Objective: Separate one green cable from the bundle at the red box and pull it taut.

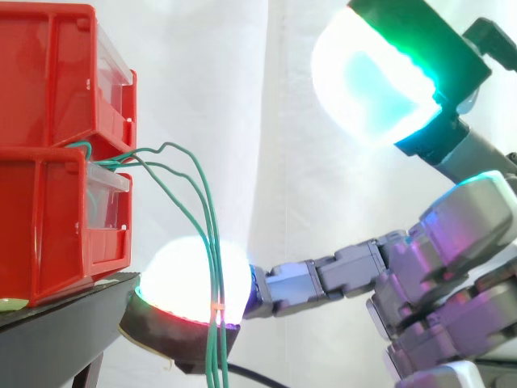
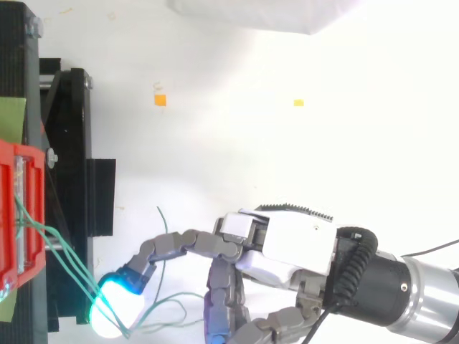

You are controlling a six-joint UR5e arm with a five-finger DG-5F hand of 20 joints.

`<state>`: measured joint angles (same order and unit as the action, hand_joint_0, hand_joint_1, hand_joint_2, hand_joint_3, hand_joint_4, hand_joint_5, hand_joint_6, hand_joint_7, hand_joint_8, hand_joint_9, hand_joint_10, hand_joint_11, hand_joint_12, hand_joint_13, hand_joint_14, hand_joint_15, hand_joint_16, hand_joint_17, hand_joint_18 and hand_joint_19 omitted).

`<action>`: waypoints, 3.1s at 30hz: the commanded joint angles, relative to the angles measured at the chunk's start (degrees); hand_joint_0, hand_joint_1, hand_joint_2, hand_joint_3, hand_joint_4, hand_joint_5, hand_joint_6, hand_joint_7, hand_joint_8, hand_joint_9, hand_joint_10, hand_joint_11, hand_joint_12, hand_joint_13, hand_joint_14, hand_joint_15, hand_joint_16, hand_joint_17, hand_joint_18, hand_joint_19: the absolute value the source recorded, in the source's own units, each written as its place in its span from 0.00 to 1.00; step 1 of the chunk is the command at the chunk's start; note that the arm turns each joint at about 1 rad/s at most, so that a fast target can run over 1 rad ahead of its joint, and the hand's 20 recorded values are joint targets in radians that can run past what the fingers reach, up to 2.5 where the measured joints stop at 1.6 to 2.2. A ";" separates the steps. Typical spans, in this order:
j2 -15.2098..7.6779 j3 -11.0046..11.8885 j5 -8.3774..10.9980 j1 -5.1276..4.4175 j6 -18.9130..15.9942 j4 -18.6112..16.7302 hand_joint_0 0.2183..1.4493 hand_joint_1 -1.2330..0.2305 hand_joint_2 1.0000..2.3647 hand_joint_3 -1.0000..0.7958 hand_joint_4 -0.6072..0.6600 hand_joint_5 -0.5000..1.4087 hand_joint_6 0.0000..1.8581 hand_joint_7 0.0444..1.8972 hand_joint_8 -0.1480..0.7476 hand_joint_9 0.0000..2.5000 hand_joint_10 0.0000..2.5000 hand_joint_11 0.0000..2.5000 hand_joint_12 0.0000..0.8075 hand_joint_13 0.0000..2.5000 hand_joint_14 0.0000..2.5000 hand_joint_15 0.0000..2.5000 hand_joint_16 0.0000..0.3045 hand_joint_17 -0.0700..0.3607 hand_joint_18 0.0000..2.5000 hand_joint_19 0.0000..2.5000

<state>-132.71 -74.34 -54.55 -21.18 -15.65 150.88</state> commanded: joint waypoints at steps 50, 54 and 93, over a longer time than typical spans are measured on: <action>0.00 0.78 8.67 -0.01 -7.65 15.93 0.12 0.22 0.00 0.28 0.74 0.24 0.27 0.41 0.63 0.73 0.00 0.12 0.75 0.82 0.01 0.21 0.30 0.64 1.00 0.11; 0.00 0.78 8.50 -0.01 -8.96 17.25 0.12 0.23 0.00 0.28 0.74 0.24 0.27 0.41 0.63 0.73 0.00 0.11 0.75 0.82 0.01 0.21 0.30 0.64 1.00 0.12; 2.37 3.77 6.65 -0.36 -16.35 31.23 0.13 0.24 0.00 0.28 0.74 0.24 0.27 0.41 0.64 0.73 0.01 0.12 0.75 0.82 0.01 0.21 0.30 0.64 1.00 0.11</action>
<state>-130.60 -70.59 -47.86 -21.53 -31.98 181.23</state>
